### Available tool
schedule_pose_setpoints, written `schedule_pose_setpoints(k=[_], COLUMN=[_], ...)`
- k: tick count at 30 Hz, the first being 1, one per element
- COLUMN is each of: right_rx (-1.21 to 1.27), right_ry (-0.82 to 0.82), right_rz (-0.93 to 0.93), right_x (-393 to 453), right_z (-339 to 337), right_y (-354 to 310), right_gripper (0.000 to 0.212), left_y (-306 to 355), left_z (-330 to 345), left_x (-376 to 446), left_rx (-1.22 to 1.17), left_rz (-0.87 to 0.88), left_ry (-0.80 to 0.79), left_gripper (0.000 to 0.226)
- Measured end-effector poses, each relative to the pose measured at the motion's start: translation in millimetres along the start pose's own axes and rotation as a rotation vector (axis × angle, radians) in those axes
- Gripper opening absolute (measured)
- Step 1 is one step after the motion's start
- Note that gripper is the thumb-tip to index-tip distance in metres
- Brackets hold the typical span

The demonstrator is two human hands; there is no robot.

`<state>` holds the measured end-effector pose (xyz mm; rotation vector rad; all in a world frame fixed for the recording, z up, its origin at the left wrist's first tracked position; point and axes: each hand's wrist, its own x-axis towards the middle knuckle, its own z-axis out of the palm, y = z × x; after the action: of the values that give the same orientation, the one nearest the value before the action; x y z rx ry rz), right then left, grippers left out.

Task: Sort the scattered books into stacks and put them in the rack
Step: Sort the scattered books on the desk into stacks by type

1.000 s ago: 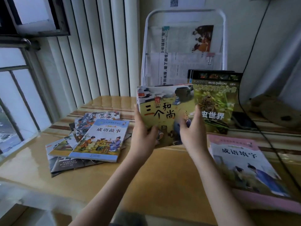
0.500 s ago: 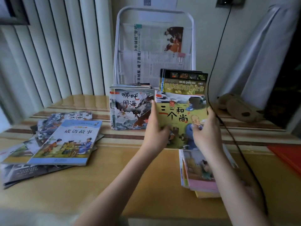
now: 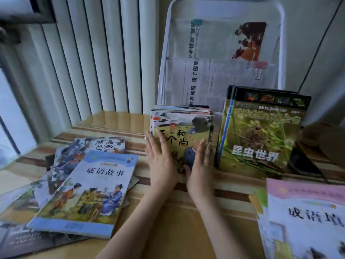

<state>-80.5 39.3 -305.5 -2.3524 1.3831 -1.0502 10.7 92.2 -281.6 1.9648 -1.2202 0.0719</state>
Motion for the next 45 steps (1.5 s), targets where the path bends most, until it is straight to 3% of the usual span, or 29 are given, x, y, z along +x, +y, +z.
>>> schedule_pose_setpoints(k=[6,9,12,15,19,21,23,24,28,32,35,38,41,43,45], right_rx=[-0.006,0.034,0.151,0.299,0.172,-0.117,-0.313,-0.357,-0.368,-0.345,-0.373,-0.318,-0.143,0.013,0.060], right_ry=[0.021,0.004,0.023,0.071,0.012,-0.096,-0.269,-0.350,-0.449,-0.460,-0.453,-0.317,-0.201,-0.282,-0.444], right_rz=[0.028,0.044,0.055,0.133,0.131,0.160,0.252,0.320,0.447,0.614,0.589,0.453,0.141,0.043,0.031], right_x=[1,-2,-4,-11,-27,-36,-40,-42,-58,-81,-85,-86,-89,-92,-94], right_z=[6,1,-12,-34,-72,-91,-106,-113,-141,-168,-171,-159,-119,-86,-53], right_y=[-2,-8,-13,-25,-37,-32,-12,-2,36,36,26,-1,-48,-83,-112], right_gripper=[0.095,0.092,0.085,0.075,0.068,0.067,0.064,0.062,0.059,0.054,0.061,0.065,0.051,0.044,0.049], left_y=[0,-2,-7,-6,22,47,70,78,111,129,129,99,40,-7,-54], left_z=[1,1,2,-2,-10,-7,2,8,27,32,25,0,-48,-89,-128], left_x=[0,-3,-10,-22,-56,-83,-105,-111,-131,-150,-152,-137,-109,-89,-73], left_rx=[-0.004,0.000,0.010,0.026,0.010,-0.008,-0.006,0.005,-0.158,-0.020,-0.001,0.060,0.097,0.051,0.168], left_rz=[0.006,0.036,0.057,0.059,0.203,0.340,0.343,0.348,0.365,0.414,0.403,0.382,0.287,0.116,-0.066], left_ry=[0.045,0.068,0.095,0.072,0.052,-0.148,-0.489,-0.579,-0.676,-0.736,-0.708,-0.600,-0.195,0.067,0.192], left_gripper=[0.090,0.080,0.072,0.080,0.078,0.067,0.056,0.056,0.065,0.071,0.068,0.068,0.059,0.047,0.047])
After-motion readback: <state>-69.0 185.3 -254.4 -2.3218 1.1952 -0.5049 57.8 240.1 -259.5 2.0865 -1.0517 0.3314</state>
